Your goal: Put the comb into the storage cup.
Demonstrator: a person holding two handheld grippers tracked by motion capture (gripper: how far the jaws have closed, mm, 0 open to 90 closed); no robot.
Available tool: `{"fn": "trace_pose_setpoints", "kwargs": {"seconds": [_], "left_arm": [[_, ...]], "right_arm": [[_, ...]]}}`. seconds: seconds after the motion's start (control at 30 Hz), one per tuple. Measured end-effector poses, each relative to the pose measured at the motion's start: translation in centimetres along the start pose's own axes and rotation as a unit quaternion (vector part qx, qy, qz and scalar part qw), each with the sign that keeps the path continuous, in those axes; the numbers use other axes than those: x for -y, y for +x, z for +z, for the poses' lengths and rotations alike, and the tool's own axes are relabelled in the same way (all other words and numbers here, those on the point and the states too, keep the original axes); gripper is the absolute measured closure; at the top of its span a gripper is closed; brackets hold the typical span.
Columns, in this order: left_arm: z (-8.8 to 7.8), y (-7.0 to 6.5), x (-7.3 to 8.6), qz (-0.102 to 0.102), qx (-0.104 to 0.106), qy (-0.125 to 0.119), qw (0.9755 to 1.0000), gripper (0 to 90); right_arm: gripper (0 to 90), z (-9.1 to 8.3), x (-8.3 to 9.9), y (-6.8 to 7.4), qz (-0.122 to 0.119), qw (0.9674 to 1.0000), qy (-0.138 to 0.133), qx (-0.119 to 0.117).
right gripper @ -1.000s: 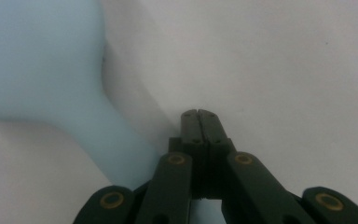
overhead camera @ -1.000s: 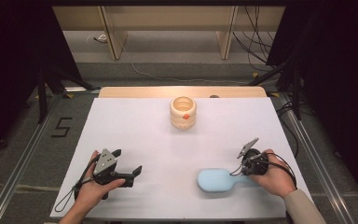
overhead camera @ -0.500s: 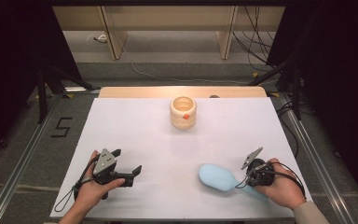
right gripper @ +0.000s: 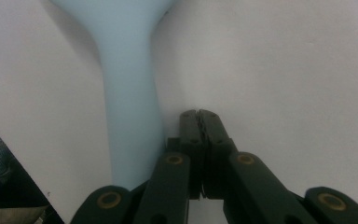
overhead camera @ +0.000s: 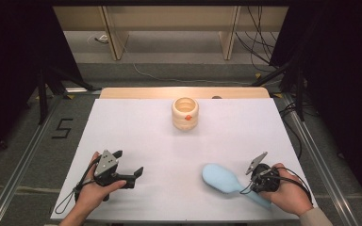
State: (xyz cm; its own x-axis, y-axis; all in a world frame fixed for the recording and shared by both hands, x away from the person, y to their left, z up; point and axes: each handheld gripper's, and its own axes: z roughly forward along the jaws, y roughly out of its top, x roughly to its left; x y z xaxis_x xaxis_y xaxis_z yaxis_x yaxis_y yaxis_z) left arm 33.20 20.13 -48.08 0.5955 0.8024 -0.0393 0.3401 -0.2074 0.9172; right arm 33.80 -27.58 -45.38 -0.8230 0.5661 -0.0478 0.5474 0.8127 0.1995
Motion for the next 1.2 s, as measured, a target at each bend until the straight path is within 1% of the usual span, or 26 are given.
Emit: {"fn": "trace_pose_setpoints", "kwargs": {"seconds": [0.1,0.13,0.17,0.23,0.27,0.3,0.37,0.4,0.43,0.47,0.5,0.53,0.57,0.6,0.63,0.67,0.7,0.73,0.77,0.83,0.87,0.9,1.0,1.07,1.17,1.2], "left_arm": [[0.0,0.1,0.0,0.000,0.001,0.000,1.0000,0.0],[0.0,0.1,0.0,0.000,0.001,0.000,1.0000,0.0],[0.0,0.1,0.0,-0.001,0.001,0.000,1.0000,0.0],[0.0,0.1,0.0,0.000,0.001,0.000,1.0000,0.0],[0.0,0.1,0.0,-0.001,0.001,0.000,1.0000,0.0],[0.0,0.0,0.0,0.000,0.001,0.000,1.0000,0.0],[0.0,0.0,0.0,-0.001,0.001,-0.001,1.0000,0.0],[0.0,0.0,0.0,-0.001,0.001,-0.001,1.0000,0.0],[0.0,0.0,-0.1,0.000,0.000,-0.002,1.0000,0.0],[0.0,0.0,-0.1,0.000,0.000,-0.002,1.0000,0.0],[0.0,0.0,-0.1,-0.001,0.000,-0.002,1.0000,0.0],[0.0,0.0,-0.1,-0.001,0.000,-0.002,1.0000,0.0],[0.0,0.0,-0.1,-0.001,0.000,-0.002,1.0000,0.0],[0.0,0.0,-0.1,-0.001,0.001,-0.002,1.0000,0.0],[0.0,-0.1,-0.1,-0.001,0.001,-0.002,1.0000,0.0],[0.0,-0.1,-0.1,0.000,0.002,-0.001,1.0000,0.0],[0.1,-0.1,-0.1,0.000,0.002,-0.001,1.0000,0.0],[0.1,-0.1,-0.1,0.000,0.002,-0.001,1.0000,0.0],[0.1,-0.1,-0.1,0.000,0.002,-0.001,1.0000,0.0],[0.1,-0.1,-0.1,0.000,0.001,-0.002,1.0000,0.0],[0.1,-0.1,-0.1,0.000,0.001,-0.002,1.0000,0.0],[0.1,-0.1,-0.1,-0.002,0.000,-0.003,1.0000,0.0],[0.1,-0.2,-0.1,-0.001,0.001,-0.004,1.0000,0.0],[0.1,-0.3,-0.1,0.000,0.001,-0.004,1.0000,0.0],[0.0,-0.2,-0.2,0.000,0.000,-0.007,1.0000,0.0],[0.0,-0.2,-0.2,0.000,0.000,-0.007,1.0000,0.0]], "right_arm": [[85.5,0.0,0.0,-0.1,0.001,1.0000,-0.001,0.002],[83.1,-0.1,0.1,-0.1,0.003,1.0000,-0.002,0.004],[78.0,-0.1,0.1,-0.2,0.001,0.9999,-0.006,0.011],[74.4,-0.4,0.1,-0.3,-0.002,0.9996,-0.017,0.021],[74.4,-0.4,0.1,-0.3,-0.002,0.9996,-0.017,0.021],[66.7,-0.7,0.1,-0.4,0.005,0.9992,-0.026,0.029],[61.5,-1.1,0.1,-0.6,0.009,0.9984,-0.037,0.041],[61.5,-1.1,0.1,-0.6,0.009,0.9984,-0.037,0.041],[55.6,-1.6,0.2,-0.7,0.013,0.9977,-0.048,0.045],[55.6,-1.6,0.2,-0.7,0.013,0.9977,-0.048,0.045],[46.9,-2.0,0.3,-0.9,0.030,0.9965,-0.059,0.050],[42.5,-2.2,0.3,-1.0,0.033,0.9962,-0.063,0.050],[42.5,-2.2,0.3,-1.0,0.033,0.9962,-0.063,0.050],[30.8,-2.5,0.4,-1.2,0.049,0.9955,-0.070,0.041],[27.7,-2.6,0.4,-1.3,0.057,0.9949,-0.073,0.040],[27.7,-2.6,0.4,-1.3,0.057,0.9949,-0.073,0.040],[25.9,-2.9,0.4,-1.3,0.058,0.9939,-0.082,0.045],[23.8,-3.0,0.4,-1.3,0.058,0.9939,-0.083,0.044],[23.8,-3.0,0.4,-1.3,0.058,0.9939,-0.083,0.044],[23.1,-3.3,0.3,-1.2,0.048,0.9945,-0.086,0.037],[23.1,-3.3,0.3,-1.2,0.048,0.9945,-0.086,0.037],[22.0,-3.4,0.2,-0.9,0.040,0.9948,-0.086,0.037],[21.2,-3.6,-0.1,-0.7,0.029,0.9948,-0.091,0.033],[20.2,-3.6,-0.1,-0.5,0.025,0.9951,-0.090,0.032],[19.7,-3.7,-0.5,0.0,0.008,0.9958,-0.086,0.028],[19.7,-3.7,-0.5,0.0,0.008,0.9958,-0.086,0.028]]}}
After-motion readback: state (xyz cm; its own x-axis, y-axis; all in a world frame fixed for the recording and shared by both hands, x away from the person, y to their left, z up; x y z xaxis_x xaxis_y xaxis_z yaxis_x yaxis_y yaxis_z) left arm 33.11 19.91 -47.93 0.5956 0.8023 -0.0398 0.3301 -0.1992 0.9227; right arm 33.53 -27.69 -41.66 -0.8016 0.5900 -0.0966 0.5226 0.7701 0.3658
